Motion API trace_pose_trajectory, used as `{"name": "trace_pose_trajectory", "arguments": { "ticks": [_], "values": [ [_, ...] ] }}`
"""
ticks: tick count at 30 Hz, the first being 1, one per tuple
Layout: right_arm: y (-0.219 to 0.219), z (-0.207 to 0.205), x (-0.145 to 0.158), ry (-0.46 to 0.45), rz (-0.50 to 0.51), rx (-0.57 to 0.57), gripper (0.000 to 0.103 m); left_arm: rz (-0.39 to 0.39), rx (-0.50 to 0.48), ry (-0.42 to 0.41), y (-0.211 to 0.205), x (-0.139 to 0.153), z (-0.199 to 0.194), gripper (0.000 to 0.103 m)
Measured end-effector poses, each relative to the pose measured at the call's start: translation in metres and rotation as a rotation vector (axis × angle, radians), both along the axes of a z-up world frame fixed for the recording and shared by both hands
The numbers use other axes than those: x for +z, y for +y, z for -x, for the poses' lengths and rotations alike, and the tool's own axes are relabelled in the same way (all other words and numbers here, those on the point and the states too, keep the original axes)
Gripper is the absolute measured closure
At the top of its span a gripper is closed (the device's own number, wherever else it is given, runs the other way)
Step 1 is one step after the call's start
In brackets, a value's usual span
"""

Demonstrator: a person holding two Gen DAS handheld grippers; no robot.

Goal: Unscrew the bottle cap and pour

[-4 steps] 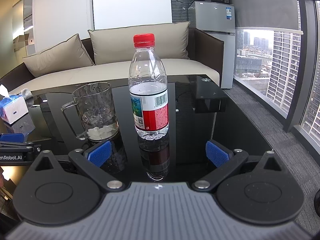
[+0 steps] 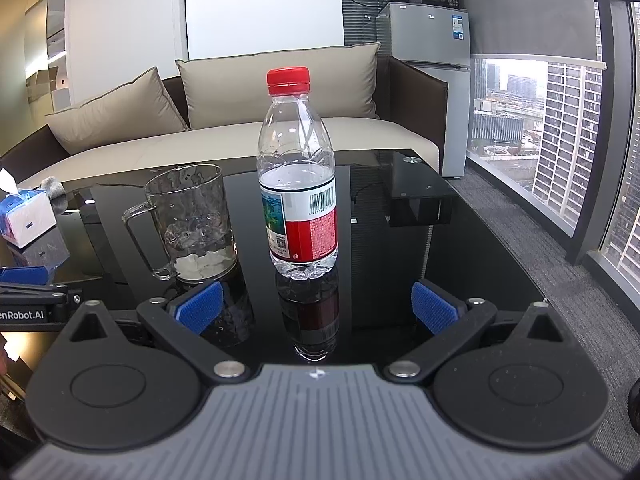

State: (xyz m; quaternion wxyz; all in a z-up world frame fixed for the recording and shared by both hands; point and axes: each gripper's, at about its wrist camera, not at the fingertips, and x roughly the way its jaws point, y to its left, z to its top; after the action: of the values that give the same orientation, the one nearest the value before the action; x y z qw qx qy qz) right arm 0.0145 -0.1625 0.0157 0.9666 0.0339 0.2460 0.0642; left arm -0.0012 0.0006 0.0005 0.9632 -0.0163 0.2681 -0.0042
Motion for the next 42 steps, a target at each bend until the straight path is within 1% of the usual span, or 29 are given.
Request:
{"name": "trace_pose_trajectory", "arguments": {
  "ticks": [3, 6, 9, 42],
  "values": [
    [0.0009, 0.0, -0.0005, -0.001, 0.001, 0.002, 0.0, 0.012, 0.002, 0.003, 0.0019, 0.0004, 0.0041, 0.001],
    [-0.0004, 0.0012, 0.0017, 0.0, 0.002, 0.004, 0.0, 0.006, 0.002, 0.007, 0.0021, 0.0014, 0.0056, 0.001],
    [-0.0009, -0.0014, 0.0011, 0.002, 0.003, 0.006, 0.0, 0.005, -0.001, 0.017, 0.001, 0.0007, 0.0003, 0.001],
    [0.0009, -0.0019, -0.0018, 0.011, 0.002, 0.004, 0.0, 0.005, 0.001, 0.02, -0.0038, -0.0003, -0.001, 0.001]
  ]
}}
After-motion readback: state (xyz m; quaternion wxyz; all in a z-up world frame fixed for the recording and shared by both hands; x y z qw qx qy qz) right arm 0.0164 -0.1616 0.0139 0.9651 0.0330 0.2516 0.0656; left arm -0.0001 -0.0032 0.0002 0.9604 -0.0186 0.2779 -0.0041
